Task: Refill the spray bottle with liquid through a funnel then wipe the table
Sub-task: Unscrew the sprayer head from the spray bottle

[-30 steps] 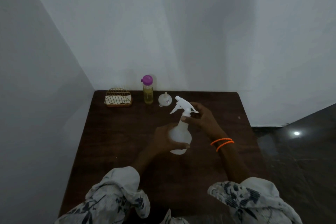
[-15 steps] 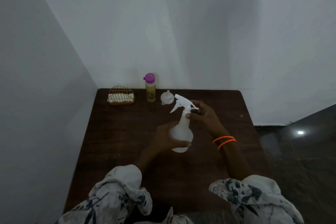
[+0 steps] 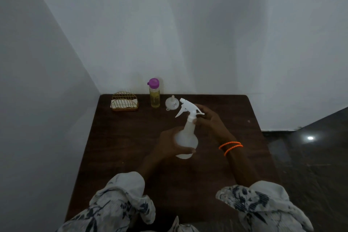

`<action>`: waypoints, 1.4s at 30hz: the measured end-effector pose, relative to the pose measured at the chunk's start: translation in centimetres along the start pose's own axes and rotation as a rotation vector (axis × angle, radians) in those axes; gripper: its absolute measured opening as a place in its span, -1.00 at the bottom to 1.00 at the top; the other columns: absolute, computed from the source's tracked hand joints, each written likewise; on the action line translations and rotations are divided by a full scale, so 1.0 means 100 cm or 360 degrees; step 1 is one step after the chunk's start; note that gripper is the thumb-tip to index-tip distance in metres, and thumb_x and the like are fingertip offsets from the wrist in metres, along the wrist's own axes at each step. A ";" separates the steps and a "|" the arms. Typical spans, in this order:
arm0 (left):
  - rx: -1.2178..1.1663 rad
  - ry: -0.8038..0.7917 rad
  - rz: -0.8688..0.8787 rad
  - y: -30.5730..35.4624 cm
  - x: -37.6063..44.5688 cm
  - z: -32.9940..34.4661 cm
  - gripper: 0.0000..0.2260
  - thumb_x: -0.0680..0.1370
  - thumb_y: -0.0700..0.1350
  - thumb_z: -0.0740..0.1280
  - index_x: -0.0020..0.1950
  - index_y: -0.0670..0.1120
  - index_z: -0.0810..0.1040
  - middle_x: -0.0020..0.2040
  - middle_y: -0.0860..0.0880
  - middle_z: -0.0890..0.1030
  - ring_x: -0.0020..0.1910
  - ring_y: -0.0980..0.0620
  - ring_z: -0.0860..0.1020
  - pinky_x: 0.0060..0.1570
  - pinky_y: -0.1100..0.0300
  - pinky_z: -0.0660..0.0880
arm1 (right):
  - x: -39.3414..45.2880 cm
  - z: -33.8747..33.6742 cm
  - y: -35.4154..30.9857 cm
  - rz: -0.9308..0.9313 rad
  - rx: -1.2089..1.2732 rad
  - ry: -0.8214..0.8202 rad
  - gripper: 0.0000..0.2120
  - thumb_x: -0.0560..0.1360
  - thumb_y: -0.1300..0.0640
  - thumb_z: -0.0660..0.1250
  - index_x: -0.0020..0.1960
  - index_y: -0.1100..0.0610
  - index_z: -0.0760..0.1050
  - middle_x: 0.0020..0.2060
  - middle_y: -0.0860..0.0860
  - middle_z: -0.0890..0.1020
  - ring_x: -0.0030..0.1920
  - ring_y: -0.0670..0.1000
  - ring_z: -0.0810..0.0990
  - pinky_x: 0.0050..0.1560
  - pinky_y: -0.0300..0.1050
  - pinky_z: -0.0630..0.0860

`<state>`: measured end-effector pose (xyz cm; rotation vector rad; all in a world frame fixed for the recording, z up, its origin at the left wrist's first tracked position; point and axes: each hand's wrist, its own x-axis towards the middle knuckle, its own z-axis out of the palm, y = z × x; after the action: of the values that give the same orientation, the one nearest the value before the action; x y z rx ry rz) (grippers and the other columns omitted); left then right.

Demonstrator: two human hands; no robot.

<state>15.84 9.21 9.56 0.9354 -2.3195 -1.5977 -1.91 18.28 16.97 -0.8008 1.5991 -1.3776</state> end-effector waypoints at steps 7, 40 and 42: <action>-0.0038 -0.0018 0.0005 0.002 -0.001 0.000 -0.23 0.17 0.24 0.67 0.32 0.20 0.48 0.19 0.22 0.59 0.18 0.28 0.55 0.15 0.18 0.58 | 0.002 0.002 -0.004 -0.0046 -0.0072 0.0076 -0.61 0.42 0.31 0.52 0.22 0.23 0.56 0.05 0.14 0.69 0.05 0.06 0.70 -0.01 -0.12 0.65; 0.0035 -0.0060 -0.0036 -0.029 -0.033 -0.021 -0.16 0.21 0.05 0.70 0.41 0.23 0.39 0.40 0.23 0.42 0.37 0.19 0.41 0.40 -0.03 0.45 | 0.016 -0.016 -0.024 0.0122 0.0723 0.0970 -0.69 0.45 0.36 0.49 0.15 0.38 0.51 -0.12 0.28 0.64 -0.14 0.19 0.72 -0.23 0.01 0.69; 0.0030 -0.0056 -0.0021 -0.030 -0.033 -0.021 -0.15 0.21 0.05 0.70 0.41 0.22 0.40 0.40 0.22 0.43 0.36 0.20 0.42 0.39 -0.01 0.46 | 0.016 -0.015 -0.024 0.0118 0.0705 0.0964 -0.68 0.45 0.36 0.49 0.15 0.39 0.51 -0.14 0.26 0.65 -0.15 0.19 0.72 -0.21 0.04 0.70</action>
<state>20.67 8.79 8.45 0.9359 -2.3611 -1.6128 -4.09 17.03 19.05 -0.0517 1.6323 -1.9418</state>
